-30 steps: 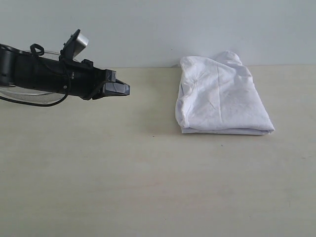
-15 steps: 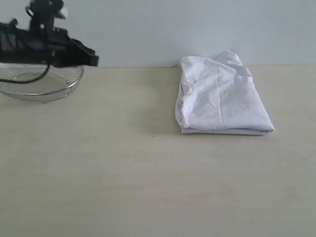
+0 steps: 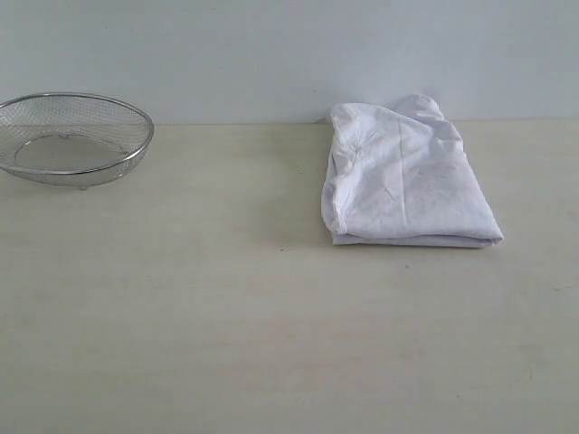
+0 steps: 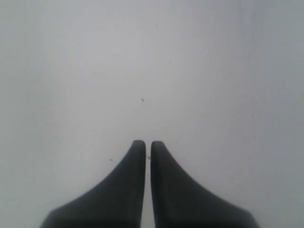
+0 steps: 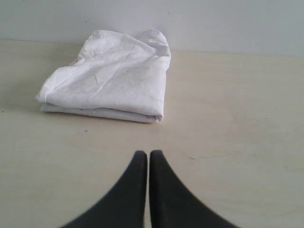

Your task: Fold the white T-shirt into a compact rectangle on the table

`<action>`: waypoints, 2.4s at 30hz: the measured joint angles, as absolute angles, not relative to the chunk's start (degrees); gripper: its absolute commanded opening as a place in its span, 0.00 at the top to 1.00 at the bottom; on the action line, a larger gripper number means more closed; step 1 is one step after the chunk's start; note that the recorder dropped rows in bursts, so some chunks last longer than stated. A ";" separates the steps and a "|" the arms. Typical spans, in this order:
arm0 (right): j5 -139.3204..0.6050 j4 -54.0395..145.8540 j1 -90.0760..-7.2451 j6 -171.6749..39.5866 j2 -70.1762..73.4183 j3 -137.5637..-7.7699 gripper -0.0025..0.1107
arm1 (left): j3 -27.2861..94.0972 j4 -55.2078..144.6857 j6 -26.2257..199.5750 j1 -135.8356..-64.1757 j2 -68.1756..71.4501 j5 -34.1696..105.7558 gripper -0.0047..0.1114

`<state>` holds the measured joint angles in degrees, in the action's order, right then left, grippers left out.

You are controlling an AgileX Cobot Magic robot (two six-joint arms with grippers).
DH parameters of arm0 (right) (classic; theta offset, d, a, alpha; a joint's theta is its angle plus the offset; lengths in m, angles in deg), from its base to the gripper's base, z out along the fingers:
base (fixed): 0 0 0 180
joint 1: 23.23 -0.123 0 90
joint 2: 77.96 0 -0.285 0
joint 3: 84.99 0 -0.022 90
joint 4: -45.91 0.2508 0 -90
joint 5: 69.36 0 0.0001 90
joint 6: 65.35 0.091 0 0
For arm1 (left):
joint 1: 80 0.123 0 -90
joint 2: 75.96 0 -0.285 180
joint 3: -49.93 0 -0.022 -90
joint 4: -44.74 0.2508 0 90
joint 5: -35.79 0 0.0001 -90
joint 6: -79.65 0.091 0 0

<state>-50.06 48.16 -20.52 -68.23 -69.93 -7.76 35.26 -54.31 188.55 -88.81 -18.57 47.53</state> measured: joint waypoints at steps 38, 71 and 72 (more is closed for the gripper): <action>-49.97 48.16 -20.52 -67.91 -69.93 -7.76 0.98 | -21.76 28.65 106.50 -88.81 -68.09 26.17 0.92; -49.97 48.16 -20.52 -67.79 -69.93 -7.76 0.98 | -27.06 37.83 81.19 -83.22 -68.09 18.23 0.92; -49.97 48.16 -20.52 -67.79 -69.93 -7.76 0.98 | -27.06 37.83 81.19 -82.73 -68.09 18.23 0.92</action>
